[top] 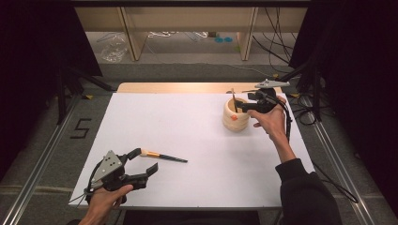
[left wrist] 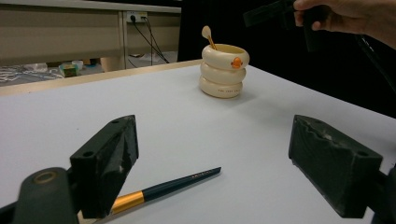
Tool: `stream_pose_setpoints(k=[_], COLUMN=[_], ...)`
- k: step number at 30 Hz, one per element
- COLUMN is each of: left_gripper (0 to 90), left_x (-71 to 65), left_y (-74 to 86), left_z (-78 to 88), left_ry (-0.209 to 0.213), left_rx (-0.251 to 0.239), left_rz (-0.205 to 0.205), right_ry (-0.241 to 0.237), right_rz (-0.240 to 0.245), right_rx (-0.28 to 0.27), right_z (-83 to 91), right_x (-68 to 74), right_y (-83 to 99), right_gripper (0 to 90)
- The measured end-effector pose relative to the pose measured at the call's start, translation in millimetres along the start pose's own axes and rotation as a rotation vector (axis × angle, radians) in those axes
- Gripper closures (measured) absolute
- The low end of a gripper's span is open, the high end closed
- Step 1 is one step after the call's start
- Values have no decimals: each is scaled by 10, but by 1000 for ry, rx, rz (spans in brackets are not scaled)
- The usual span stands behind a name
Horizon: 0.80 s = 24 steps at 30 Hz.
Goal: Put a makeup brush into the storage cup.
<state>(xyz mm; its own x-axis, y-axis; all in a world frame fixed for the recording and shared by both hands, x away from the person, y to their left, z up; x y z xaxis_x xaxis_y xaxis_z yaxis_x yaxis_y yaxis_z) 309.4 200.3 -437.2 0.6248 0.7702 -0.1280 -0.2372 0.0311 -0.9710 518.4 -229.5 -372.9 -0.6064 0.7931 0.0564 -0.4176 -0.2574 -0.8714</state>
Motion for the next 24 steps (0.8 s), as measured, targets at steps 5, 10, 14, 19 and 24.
stream_pose_setpoints(k=[5, 10, 14, 19, 24], left_gripper=[158, 158, 158, 158, 158], left_x=[-3, -1, -3, -1, -8], left_y=[0, -3, -3, -4, -1], left_z=[-1, 3, 4, 5, -9], left_ry=[0, 0, 1, 2, 10], left_rx=[0, 1, 0, 0, -9], left_rz=[0, -1, -2, -2, 3], right_ry=[1, 3, 5, 14, 44], right_rz=[-13, -1, 4, 7, -2], right_rx=[-31, -30, -36, -65, -80], right_z=[138, 228, 301, 461, 644], right_x=[81, 150, 191, 231, 232], right_y=[72, 126, 169, 208, 328], right_gripper=[311, 305, 304, 304, 303])
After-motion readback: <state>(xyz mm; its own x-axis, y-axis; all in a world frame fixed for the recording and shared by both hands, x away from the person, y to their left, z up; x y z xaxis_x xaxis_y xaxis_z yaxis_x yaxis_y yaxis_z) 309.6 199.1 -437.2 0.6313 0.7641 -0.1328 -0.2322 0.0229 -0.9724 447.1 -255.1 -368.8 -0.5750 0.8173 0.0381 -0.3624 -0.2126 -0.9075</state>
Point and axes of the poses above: each handheld gripper's, and its own axes: z roughly backward along the jaws, y roughly out of its underside, x roughly to its left, the point moved 1 cm from there along -z, roughly forward along the jaws, and after that the axes turned 2 degrees about -y, right-handed, at the moved point
